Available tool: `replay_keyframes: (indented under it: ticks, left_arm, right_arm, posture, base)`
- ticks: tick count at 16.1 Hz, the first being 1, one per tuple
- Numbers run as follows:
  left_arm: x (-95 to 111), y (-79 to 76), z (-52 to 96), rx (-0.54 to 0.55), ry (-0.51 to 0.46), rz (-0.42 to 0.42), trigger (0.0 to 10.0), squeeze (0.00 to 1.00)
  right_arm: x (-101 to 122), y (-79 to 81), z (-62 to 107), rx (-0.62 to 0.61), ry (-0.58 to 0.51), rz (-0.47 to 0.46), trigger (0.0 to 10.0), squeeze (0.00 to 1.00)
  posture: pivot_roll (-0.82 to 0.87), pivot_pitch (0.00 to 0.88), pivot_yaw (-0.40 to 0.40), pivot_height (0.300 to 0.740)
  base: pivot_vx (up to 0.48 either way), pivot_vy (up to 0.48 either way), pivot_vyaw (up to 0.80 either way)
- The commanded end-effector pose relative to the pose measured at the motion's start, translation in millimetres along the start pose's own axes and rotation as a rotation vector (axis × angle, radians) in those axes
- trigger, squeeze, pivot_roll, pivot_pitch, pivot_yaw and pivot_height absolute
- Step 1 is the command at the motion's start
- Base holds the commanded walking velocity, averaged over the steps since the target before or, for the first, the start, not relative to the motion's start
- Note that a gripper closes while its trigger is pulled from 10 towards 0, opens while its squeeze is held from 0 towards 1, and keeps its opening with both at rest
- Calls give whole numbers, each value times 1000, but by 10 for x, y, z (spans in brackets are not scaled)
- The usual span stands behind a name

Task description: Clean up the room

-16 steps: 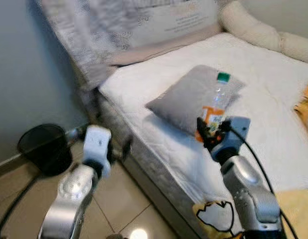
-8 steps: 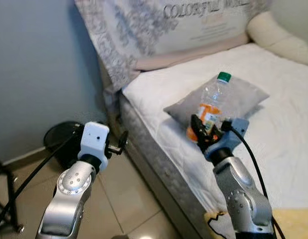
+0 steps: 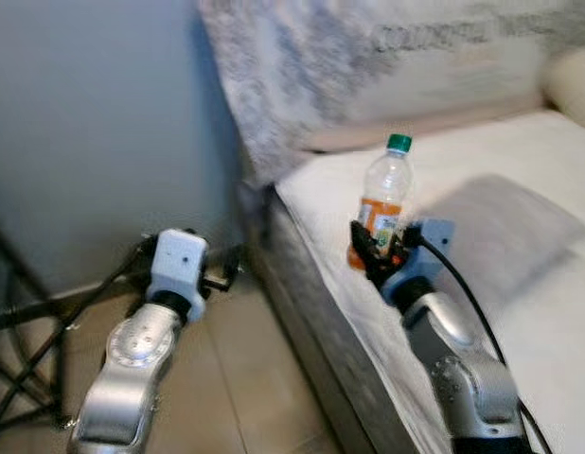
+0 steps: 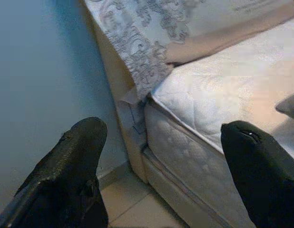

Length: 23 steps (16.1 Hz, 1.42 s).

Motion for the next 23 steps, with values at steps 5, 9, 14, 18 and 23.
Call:
replay_keyframes:
  ticks: [5,9,14,18,23]
  left_arm:
    - [19,74,1,9,-4,-17,10000,0]
    - [12,70,-3,5,-1,-16,10000,0]
    - [11,73,-11,3,-1,-18,10000,0]
    - [8,63,-11,-3,0,-20,10000,0]
    - [-2,48,-13,-13,3,-26,10000,0]
  right_arm:
    - [73,82,-89,5,-62,131,10000,0]
    - [66,152,-42,83,-38,-37,10000,0]
    - [100,138,-56,85,-34,9,10000,0]
    - [2,254,-27,171,22,23,10000,0]
    - [-53,264,16,230,60,40,10000,0]
  posture:
    - [29,0,-15,740]
    - [28,0,-14,740]
    - [27,0,-13,740]
    - [27,0,-12,740]
    - [25,0,-9,740]
  base:
    - [455,0,320]
    - [456,0,0]
    - [455,0,0]
    - [450,0,800]
    - [439,0,800]
Point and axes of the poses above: a point about 5 cm out from each wrist's last joint towards the gripper, its own z axis pointing back from the gripper into the wrist, its own x axis along the axis of the wrist's last joint, y = z × x, the point moved 2 cm from there along -z, pointing out of the wrist towards the gripper, and after that the axes turned 8 degrees about -z, right-handed, at the moved point
